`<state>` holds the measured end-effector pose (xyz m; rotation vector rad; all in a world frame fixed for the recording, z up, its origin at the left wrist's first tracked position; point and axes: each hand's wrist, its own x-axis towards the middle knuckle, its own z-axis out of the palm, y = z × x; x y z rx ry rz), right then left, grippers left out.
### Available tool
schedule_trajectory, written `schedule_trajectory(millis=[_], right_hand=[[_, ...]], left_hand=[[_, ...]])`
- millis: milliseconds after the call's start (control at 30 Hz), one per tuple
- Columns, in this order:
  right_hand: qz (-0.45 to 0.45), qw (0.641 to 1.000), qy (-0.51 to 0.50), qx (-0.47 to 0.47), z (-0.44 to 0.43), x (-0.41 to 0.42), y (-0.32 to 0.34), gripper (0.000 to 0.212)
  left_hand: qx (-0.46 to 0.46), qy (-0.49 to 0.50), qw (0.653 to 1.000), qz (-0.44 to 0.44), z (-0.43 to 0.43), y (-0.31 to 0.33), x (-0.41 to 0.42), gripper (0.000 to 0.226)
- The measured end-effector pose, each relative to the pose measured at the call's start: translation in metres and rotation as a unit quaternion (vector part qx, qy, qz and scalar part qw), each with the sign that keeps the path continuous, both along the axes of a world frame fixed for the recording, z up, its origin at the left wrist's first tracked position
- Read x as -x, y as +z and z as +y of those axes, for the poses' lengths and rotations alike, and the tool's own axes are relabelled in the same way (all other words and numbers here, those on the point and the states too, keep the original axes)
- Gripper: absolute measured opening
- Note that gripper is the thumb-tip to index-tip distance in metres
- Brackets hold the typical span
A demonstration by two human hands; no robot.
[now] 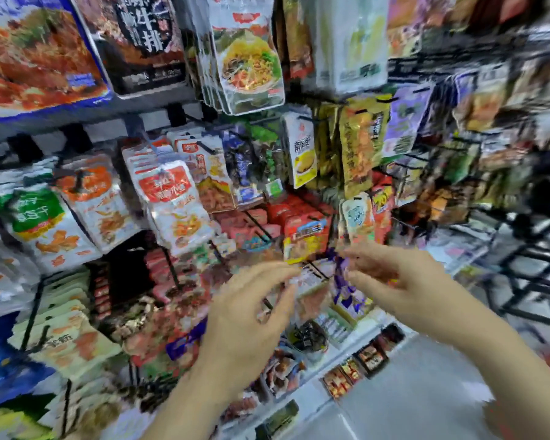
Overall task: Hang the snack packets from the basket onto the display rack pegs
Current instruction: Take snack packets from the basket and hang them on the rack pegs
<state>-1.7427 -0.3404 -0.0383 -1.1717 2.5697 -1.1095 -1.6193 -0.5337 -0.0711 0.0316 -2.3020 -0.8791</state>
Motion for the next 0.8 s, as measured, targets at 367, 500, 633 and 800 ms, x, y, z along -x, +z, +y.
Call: schedule_trajectory(millis=[367, 500, 633, 800], right_hand=[[0.004, 0.966, -0.176, -0.191, 0.294, 0.024, -0.047, 0.025], [-0.058, 0.938, -0.271, -0.207, 0.420, 0.020, -0.084, 0.017], [-0.130, 0.898, -0.406, -0.106, 0.523, 0.005, -0.114, 0.018], [-0.226, 0.808, -0.541, 0.051, 0.613, 0.004, -0.176, 0.021]], left_hand=[[-0.024, -0.199, 0.962, -0.183, 0.248, -0.060, 0.096, 0.022], [-0.011, -0.271, 0.937, -0.218, 0.356, -0.096, 0.135, 0.025], [-0.007, -0.316, 0.913, -0.258, 0.442, -0.123, 0.170, 0.033], [0.028, -0.345, 0.886, -0.308, 0.523, -0.159, 0.222, 0.029]])
